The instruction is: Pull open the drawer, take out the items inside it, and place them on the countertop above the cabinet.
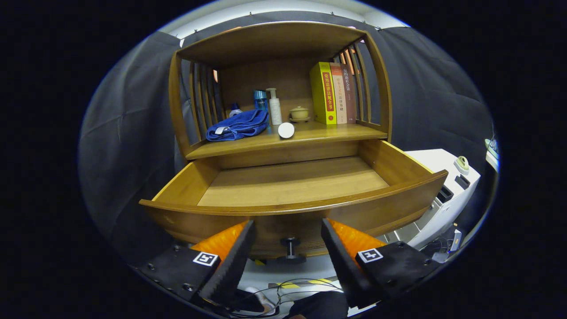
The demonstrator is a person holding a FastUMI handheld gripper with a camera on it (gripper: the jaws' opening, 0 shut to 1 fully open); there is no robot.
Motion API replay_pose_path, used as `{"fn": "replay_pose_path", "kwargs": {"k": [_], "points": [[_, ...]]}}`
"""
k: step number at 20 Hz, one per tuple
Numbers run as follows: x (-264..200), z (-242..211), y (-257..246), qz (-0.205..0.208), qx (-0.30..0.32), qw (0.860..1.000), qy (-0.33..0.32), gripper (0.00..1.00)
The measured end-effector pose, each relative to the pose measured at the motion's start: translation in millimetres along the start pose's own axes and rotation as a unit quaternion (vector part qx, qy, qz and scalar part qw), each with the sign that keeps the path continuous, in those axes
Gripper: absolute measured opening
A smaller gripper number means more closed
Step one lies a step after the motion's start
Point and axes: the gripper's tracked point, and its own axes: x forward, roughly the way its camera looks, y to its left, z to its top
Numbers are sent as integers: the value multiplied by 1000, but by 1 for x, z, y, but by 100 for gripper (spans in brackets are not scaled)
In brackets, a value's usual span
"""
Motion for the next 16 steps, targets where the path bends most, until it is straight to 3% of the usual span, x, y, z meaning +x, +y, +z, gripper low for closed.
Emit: {"fn": "replay_pose_path", "kwargs": {"k": [16], "points": [[59, 45, 0, -13, -31, 999, -35, 98]]}}
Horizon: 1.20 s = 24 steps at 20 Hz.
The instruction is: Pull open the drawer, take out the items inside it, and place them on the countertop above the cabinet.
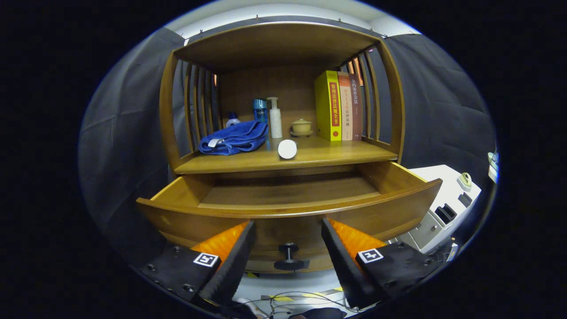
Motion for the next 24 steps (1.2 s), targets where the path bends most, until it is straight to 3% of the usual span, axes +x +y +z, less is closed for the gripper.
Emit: {"fn": "replay_pose_path", "kwargs": {"k": [13, 24], "points": [[85, 32, -1, -1, -6, 1000, -21, 99], [112, 41, -3, -2, -18, 999, -32, 99]]}}
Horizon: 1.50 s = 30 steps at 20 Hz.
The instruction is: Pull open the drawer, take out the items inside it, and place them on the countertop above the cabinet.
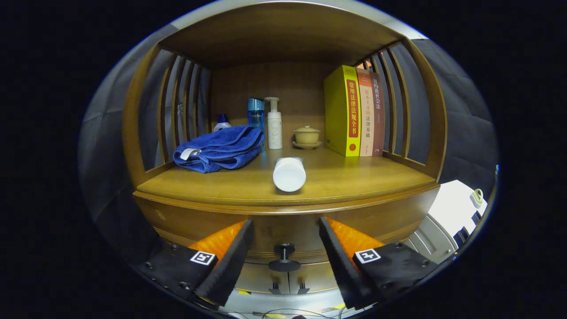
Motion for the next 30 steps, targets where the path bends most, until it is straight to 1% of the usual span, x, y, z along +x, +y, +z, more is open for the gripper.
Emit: {"fn": "replay_pose_path", "kwargs": {"k": [2, 5, 8, 11, 17, 21, 25, 30], "points": [[-1, 1, 0, 1, 4, 1000, 1, 99], [-16, 15, 2, 14, 6, 1000, -16, 99], [-44, 23, 0, 11, -4, 1000, -18, 99], [-77, 33, 0, 12, 5, 1000, -27, 99], [-145, 66, -1, 5, -2, 998, -62, 99], [-178, 84, 2, -2, -13, 996, -87, 99], [-196, 92, 3, -6, -8, 995, -104, 99], [-201, 91, 3, -7, -3, 994, -106, 99]]}}
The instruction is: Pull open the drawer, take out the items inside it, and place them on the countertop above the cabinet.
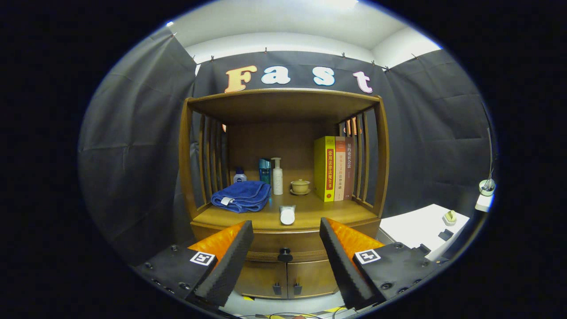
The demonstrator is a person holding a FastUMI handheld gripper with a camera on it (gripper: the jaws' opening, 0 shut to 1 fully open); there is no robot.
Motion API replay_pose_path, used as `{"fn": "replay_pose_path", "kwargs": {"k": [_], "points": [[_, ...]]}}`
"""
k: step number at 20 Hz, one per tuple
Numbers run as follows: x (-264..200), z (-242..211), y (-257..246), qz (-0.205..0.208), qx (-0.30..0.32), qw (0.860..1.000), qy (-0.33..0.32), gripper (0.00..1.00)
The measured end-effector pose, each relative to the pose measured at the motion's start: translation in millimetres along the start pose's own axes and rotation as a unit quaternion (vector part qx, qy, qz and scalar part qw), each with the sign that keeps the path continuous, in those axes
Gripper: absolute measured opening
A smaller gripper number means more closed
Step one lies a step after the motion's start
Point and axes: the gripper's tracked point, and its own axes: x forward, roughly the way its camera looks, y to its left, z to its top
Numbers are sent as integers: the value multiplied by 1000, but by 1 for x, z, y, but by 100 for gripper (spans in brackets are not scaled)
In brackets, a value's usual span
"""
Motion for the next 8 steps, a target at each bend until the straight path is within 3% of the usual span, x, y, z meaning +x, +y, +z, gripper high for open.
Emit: {"fn": "replay_pose_path", "kwargs": {"k": [8], "points": [[3, -4, -4, -3, 4, 1000, 0, 99]]}}
